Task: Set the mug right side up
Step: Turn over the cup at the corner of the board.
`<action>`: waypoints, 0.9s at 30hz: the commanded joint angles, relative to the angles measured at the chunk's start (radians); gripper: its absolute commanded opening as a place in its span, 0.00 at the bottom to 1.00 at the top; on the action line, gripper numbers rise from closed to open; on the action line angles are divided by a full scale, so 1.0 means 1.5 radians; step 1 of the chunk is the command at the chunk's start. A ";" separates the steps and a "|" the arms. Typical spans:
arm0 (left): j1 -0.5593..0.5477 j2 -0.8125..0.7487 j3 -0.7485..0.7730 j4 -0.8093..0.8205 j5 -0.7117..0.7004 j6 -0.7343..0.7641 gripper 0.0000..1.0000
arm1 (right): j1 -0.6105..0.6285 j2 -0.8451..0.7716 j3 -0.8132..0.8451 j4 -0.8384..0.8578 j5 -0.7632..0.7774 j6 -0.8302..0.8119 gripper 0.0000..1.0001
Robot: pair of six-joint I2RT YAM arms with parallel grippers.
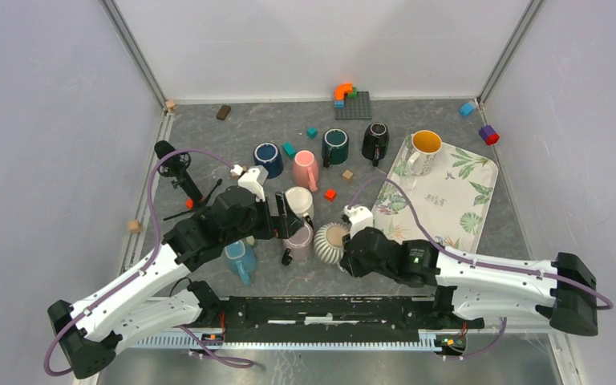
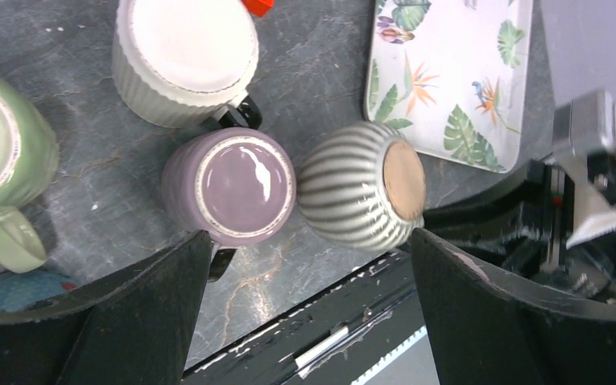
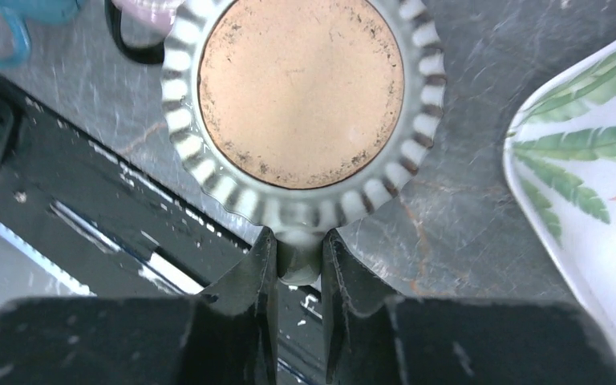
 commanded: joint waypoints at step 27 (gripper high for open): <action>0.122 0.092 -0.059 0.449 0.343 -0.257 0.76 | -0.387 -0.017 -0.006 0.681 -0.372 0.158 0.00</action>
